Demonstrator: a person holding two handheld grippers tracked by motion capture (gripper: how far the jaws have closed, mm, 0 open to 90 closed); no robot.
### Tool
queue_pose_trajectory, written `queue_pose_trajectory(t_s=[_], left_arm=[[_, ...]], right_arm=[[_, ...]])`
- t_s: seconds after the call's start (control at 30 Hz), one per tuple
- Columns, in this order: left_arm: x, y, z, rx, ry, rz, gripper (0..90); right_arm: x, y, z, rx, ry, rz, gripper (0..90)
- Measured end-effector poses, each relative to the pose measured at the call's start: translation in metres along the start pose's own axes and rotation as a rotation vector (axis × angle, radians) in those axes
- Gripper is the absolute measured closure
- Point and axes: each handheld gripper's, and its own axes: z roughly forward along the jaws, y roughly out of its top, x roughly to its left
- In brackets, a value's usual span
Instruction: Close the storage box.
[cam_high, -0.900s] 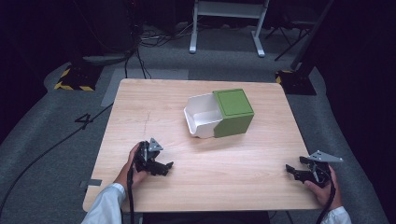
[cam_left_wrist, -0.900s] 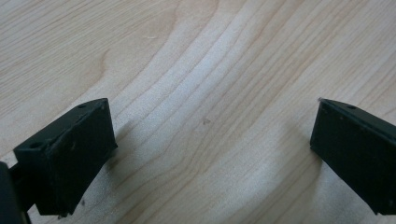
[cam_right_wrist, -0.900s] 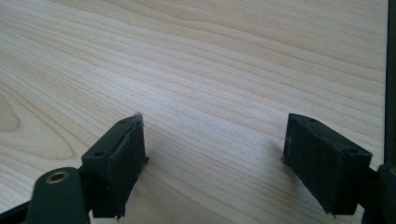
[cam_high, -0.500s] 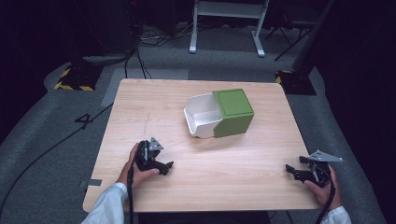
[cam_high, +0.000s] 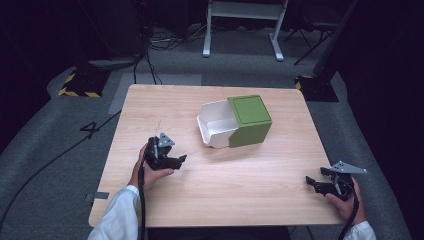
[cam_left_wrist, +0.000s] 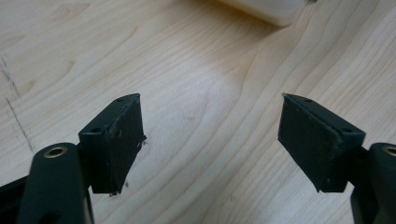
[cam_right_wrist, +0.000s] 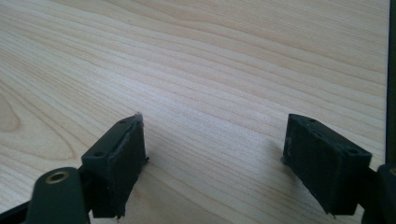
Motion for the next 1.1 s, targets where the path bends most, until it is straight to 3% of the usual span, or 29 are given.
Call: queue_pose_trajectory(t_s=[0.2,0.63,0.87,1.1], left_arm=[[0.005,0.016,0.000,-0.015,-0.006,0.003,25.4],[0.009,0.057,0.001,-0.125,0.011,-0.038,28.4],[0.005,0.070,0.014,-0.112,0.011,-0.036,28.1],[0.001,0.075,0.035,-0.105,-0.006,-0.099,27.0]], right_arm=[[0.000,0.000,0.000,0.000,0.000,0.000,21.0],[0.000,0.000,0.000,0.000,0.001,0.000,21.1],[0.000,0.000,0.000,0.000,0.001,0.001,21.1],[0.000,0.000,0.000,0.000,0.001,0.001,21.1]])
